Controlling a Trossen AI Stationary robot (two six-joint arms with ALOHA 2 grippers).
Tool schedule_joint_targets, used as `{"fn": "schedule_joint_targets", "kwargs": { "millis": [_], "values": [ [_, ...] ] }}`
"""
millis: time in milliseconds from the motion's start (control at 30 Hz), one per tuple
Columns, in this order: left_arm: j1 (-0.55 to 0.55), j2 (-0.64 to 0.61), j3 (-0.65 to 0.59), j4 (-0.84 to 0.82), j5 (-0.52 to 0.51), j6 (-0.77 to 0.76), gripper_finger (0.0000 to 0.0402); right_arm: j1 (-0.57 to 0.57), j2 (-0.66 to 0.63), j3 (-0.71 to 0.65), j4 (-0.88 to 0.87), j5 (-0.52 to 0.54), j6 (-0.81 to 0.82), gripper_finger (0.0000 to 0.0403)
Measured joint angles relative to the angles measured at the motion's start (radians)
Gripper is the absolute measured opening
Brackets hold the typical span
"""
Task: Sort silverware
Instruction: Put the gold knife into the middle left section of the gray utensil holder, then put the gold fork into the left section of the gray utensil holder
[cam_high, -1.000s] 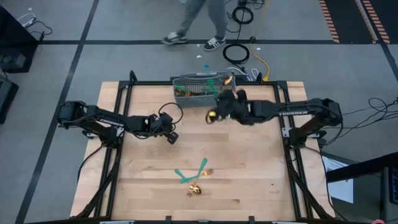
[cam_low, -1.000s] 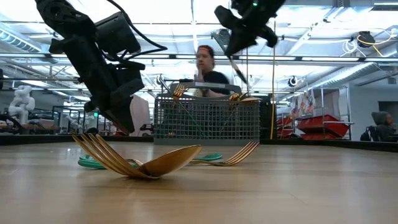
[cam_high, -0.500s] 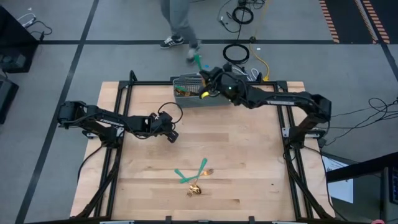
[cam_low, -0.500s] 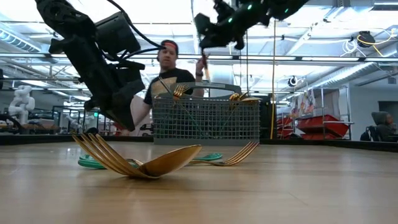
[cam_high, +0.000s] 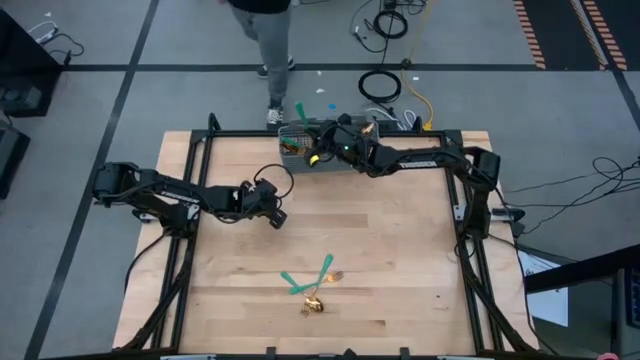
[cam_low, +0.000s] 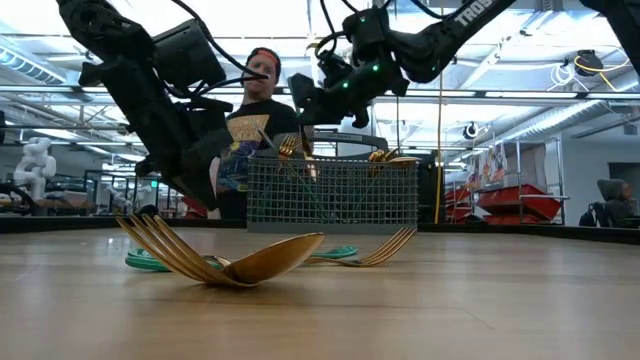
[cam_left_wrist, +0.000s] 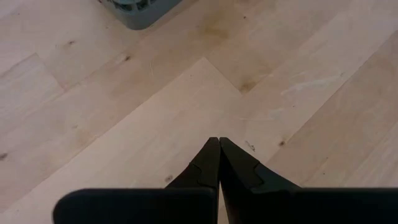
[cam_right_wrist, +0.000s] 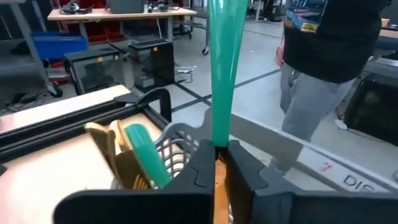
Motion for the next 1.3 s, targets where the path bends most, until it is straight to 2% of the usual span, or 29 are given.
{"fn": "schedule_joint_targets", "kwargs": {
  "millis": [133,367,500,633,767,867,967,1033,1133,1300],
  "values": [
    [0.000,0.000,0.000,0.000,0.000,0.002,0.0008,0.007,-0.012,0.000,-0.049,0.003,-0.009,0.0036],
    [0.000,0.000,0.000,0.000,0.000,0.003,0.0009,0.007,-0.028,0.001,-0.113,0.003,-0.023,0.0129],
    [0.000,0.000,0.000,0.000,0.021,0.007,0.0008,0.018,-0.064,-0.002,-0.161,-0.025,-0.029,0.0158],
    [-0.002,0.000,0.000,0.011,0.160,0.066,0.0009,0.059,-0.211,0.001,-0.297,-0.191,-0.068,0.0171],
    [-0.017,0.000,0.000,0.030,0.391,0.127,0.0009,0.141,-0.360,0.002,-0.579,-0.434,-0.074,0.0178],
    [-0.046,0.000,0.000,0.051,0.541,0.156,0.0008,0.252,-0.409,0.002,-0.810,-0.499,-0.098,0.0183],
    [-0.079,0.000,0.000,0.057,0.583,0.154,0.0008,0.372,-0.392,0.002,-0.960,-0.486,-0.101,0.0185],
    [-0.098,0.000,0.000,0.056,0.582,0.152,0.0008,0.440,-0.352,0.002,-0.987,-0.463,-0.079,0.0185],
    [-0.118,0.000,0.000,0.058,0.577,0.130,0.0008,0.516,-0.280,0.000,-0.938,-0.435,-0.068,0.0185],
    [-0.138,0.000,0.000,0.057,0.573,0.104,0.0008,0.592,-0.150,0.000,-0.810,-0.437,-0.139,0.0185]
  ]
}}
